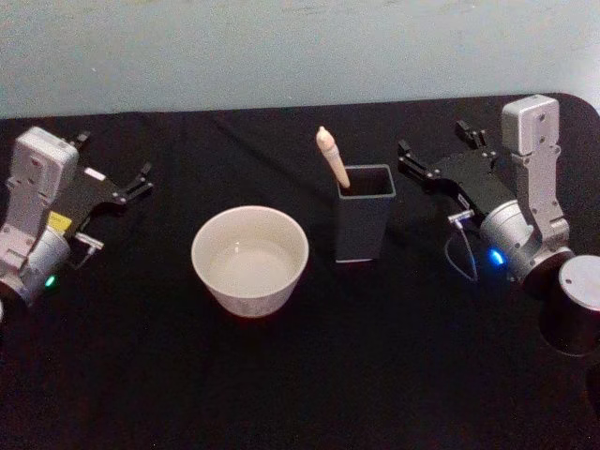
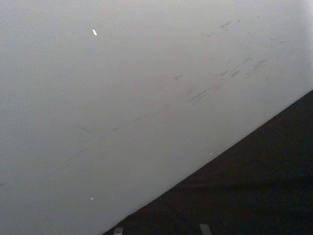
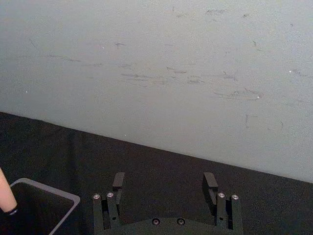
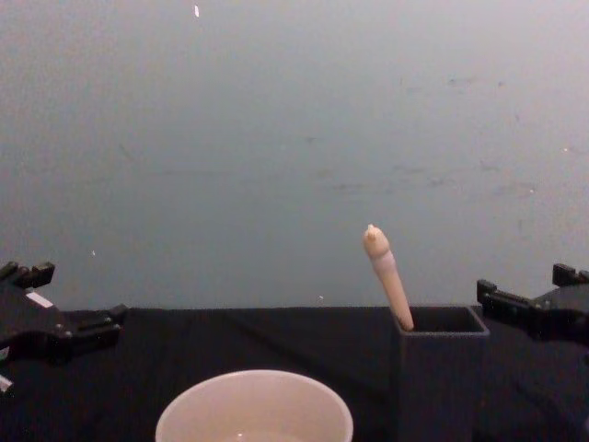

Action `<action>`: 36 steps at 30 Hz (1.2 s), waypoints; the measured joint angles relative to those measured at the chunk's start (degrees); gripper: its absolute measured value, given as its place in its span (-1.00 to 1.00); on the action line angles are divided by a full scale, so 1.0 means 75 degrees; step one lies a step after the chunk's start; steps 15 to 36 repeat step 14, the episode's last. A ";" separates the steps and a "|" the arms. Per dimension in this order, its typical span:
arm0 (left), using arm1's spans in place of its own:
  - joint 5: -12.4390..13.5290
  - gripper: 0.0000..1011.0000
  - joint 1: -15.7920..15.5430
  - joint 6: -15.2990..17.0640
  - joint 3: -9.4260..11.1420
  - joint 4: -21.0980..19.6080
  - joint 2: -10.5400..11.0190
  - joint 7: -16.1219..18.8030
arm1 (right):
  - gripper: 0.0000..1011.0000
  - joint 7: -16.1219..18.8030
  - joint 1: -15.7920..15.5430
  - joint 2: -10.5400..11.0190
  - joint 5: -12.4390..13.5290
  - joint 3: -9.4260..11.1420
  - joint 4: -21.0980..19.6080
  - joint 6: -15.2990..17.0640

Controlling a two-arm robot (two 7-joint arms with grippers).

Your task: Pick up the stirring spoon with one hand, stir inside the cup, then place it back in its original position.

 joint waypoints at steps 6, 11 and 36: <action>0.0000 0.98 0.0000 0.0000 0.0000 0.0000 0.0000 0.0000 | 0.98 0.0000 0.0000 0.0000 0.0000 0.0000 0.0000 0.0000; 0.0000 0.98 0.0000 0.0000 0.0000 0.0000 0.0000 0.0000 | 0.98 0.0001 0.0000 0.0000 0.0000 0.0000 0.0000 0.0001; 0.0000 0.98 0.0000 0.0000 0.0000 0.0000 0.0000 0.0000 | 0.98 0.0000 0.0000 0.0000 0.0000 0.0000 0.0000 0.0001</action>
